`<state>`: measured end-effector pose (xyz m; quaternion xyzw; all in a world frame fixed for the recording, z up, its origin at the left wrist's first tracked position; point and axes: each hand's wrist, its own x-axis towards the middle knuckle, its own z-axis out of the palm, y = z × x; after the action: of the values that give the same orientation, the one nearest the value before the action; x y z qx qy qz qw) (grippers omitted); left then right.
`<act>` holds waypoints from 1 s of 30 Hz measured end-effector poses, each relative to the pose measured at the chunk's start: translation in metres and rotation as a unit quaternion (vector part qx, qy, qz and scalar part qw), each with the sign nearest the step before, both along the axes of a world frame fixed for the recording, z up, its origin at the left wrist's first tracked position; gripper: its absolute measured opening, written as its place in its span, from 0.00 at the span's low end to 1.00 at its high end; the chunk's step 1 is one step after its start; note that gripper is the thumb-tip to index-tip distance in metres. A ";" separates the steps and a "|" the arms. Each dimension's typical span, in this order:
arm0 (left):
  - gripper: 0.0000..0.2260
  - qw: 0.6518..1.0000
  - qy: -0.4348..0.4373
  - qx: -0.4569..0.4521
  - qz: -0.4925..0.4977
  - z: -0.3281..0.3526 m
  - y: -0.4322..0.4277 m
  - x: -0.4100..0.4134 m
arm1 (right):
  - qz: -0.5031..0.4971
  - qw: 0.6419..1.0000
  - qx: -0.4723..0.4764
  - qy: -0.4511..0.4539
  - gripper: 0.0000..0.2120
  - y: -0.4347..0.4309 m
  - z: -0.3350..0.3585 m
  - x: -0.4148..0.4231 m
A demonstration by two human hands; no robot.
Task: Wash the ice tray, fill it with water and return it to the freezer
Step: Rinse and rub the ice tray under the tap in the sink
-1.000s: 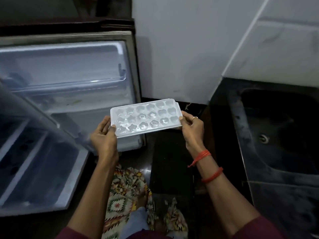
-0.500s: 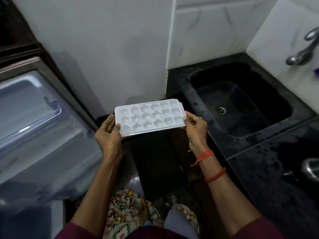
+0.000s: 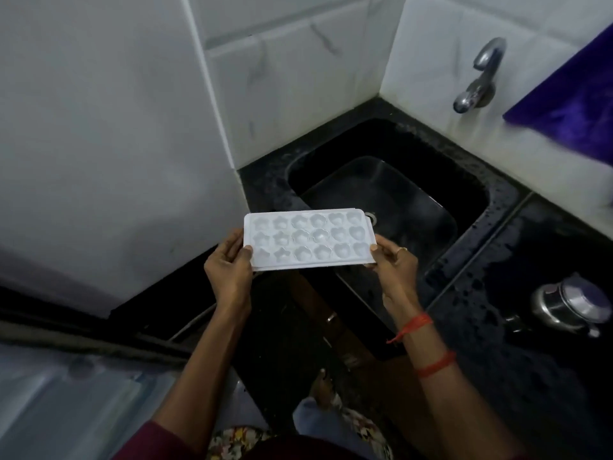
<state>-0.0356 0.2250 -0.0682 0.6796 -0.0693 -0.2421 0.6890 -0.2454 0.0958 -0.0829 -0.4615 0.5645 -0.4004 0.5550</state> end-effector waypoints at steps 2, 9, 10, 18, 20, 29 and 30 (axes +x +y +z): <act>0.17 0.999 -0.005 0.012 -0.031 -0.006 -0.031 0.001 | -0.019 1.000 -0.001 0.005 0.13 -0.021 -0.006 -0.006; 0.18 0.991 -0.005 0.064 -0.116 -0.023 -0.124 -0.003 | -0.080 0.996 0.042 0.021 0.13 -0.084 -0.026 -0.027; 0.18 0.989 -0.005 0.070 -0.128 -0.025 -0.135 -0.003 | -0.090 0.994 0.049 0.024 0.13 -0.091 -0.030 -0.029; 0.17 0.970 -0.018 0.108 -0.218 -0.040 -0.221 0.009 | -0.150 0.985 0.084 0.030 0.13 -0.131 -0.048 -0.035; 0.16 0.960 -0.020 0.129 -0.248 -0.046 -0.242 0.015 | -0.177 0.978 0.103 0.034 0.13 -0.140 -0.055 -0.034; 0.08 0.914 -0.021 0.202 -0.351 -0.073 -0.314 0.043 | -0.249 0.956 0.151 0.028 0.07 -0.168 -0.065 -0.020; 0.07 0.909 -0.015 0.208 -0.360 -0.076 -0.320 0.046 | -0.247 0.956 0.152 0.033 0.06 -0.169 -0.065 -0.018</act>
<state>0.0101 -0.0953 -0.1438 0.7403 -0.2677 -0.4721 0.3968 -0.2634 -0.0735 -0.1481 -0.2306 0.7329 -0.4197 0.4833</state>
